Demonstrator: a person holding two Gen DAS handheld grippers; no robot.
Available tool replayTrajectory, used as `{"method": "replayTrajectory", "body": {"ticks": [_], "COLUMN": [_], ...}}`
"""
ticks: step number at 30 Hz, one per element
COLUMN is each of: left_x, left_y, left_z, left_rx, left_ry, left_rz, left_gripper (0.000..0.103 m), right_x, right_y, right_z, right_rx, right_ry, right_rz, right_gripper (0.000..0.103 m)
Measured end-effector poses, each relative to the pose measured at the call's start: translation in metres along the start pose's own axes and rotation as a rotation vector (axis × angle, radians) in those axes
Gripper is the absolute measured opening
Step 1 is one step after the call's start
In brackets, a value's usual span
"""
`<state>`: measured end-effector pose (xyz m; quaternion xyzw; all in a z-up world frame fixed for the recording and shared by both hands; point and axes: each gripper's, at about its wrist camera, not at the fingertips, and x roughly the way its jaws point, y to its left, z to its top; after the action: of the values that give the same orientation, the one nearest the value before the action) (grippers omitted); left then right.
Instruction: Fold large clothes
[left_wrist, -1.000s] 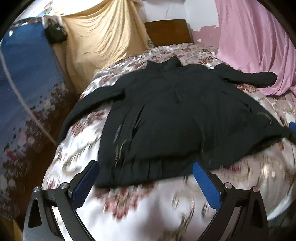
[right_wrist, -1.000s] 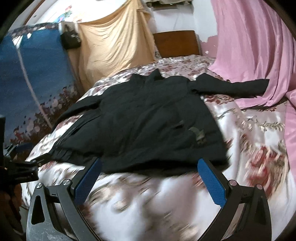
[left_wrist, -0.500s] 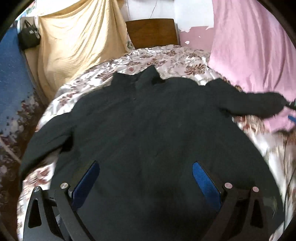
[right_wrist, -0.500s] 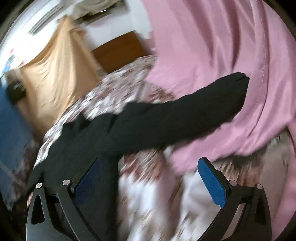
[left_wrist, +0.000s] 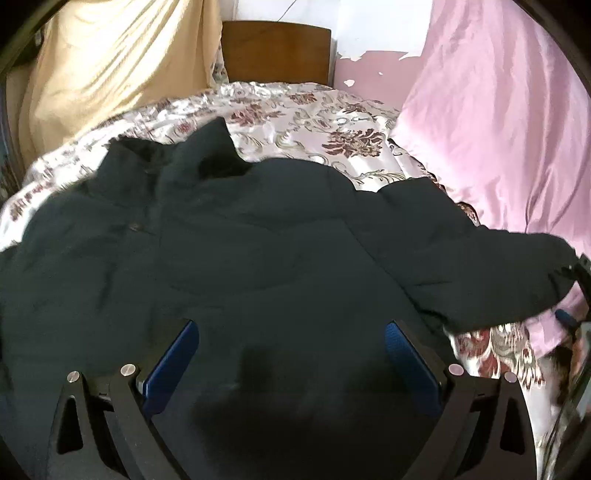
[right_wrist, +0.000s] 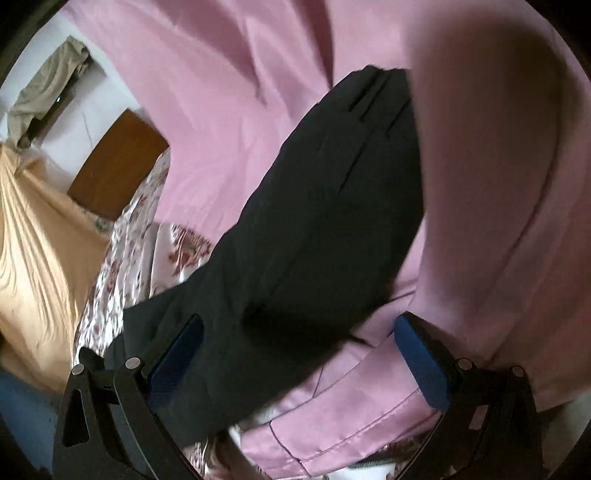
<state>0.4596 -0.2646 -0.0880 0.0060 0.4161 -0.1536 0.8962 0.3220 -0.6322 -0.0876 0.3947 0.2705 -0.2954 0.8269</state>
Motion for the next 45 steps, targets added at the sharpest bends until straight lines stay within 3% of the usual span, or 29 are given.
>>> {"method": "replayTrajectory", "body": {"ticks": [1,2,3,5,6,7,9,15,20,24,28,32,37,40,41,43,45], "left_x": [0.004,0.013,0.021,0.033,0.040,0.042,0.047,0.033,-0.009,-0.058,-0.106,-0.150,-0.176,-0.168,-0.163,-0.160,-0.153], "left_y": [0.000,-0.002,-0.003,-0.004,-0.005,-0.007,-0.011,0.003,0.047,0.103,0.166,0.229,0.290,0.308,0.311,0.316,0.312], "left_z": [-0.003,-0.007,-0.011,-0.015,-0.018,-0.018,-0.020,-0.016,-0.002,0.009,0.013,0.004,-0.015,-0.022,-0.024,-0.030,-0.032], "left_rx": [-0.010,-0.018,-0.016,-0.009,0.007,0.017,0.041,0.025,-0.017,-0.062,-0.095,-0.133,-0.203,-0.236,-0.248,-0.264,-0.269], "left_ry": [0.011,0.037,0.062,0.107,0.130,0.143,0.166,0.207,0.188,0.136,0.094,0.066,0.046,0.064,0.068,0.067,0.045], "left_rz": [-0.011,-0.023,-0.024,-0.015,-0.002,0.004,0.021,-0.033,-0.008,0.067,0.181,0.257,0.303,0.315,0.314,0.304,0.289], "left_gripper": [0.102,0.102,0.102,0.102,0.102,0.102,0.103,0.103,0.103,0.103,0.103,0.103,0.103,0.103,0.103,0.103,0.103], "right_x": [0.002,0.004,0.007,0.012,0.010,0.005,-0.001,-0.045,-0.099,-0.130,-0.137,-0.136,-0.121,-0.096,-0.088,-0.073,-0.075], "right_y": [0.002,0.002,0.002,0.001,0.002,0.003,0.018,0.095,0.184,0.272,0.352,0.391,0.403,0.389,0.381,0.370,0.356], "right_z": [0.000,-0.001,-0.001,0.001,0.000,0.000,0.003,0.013,-0.003,-0.048,-0.118,-0.188,-0.281,-0.335,-0.351,-0.376,-0.389], "right_rx": [-0.007,-0.010,-0.006,0.020,0.031,0.028,-0.023,-0.255,-0.513,-0.769,-1.018,-1.144,-1.288,-1.350,-1.374,-1.407,-1.416], "right_ry": [-0.011,-0.022,-0.023,-0.030,-0.044,-0.055,-0.091,-0.201,-0.314,-0.382,-0.406,-0.380,-0.280,-0.109,-0.040,0.085,0.144], "right_rz": [-0.009,-0.026,-0.040,-0.027,-0.010,-0.001,-0.009,0.013,0.095,0.178,0.240,0.282,0.288,0.289,0.287,0.287,0.320], "right_gripper": [0.096,0.079,0.056,0.044,0.030,0.023,0.010,0.007,0.007,0.007,0.007,0.007,0.007,0.010,0.015,0.035,0.060]}}
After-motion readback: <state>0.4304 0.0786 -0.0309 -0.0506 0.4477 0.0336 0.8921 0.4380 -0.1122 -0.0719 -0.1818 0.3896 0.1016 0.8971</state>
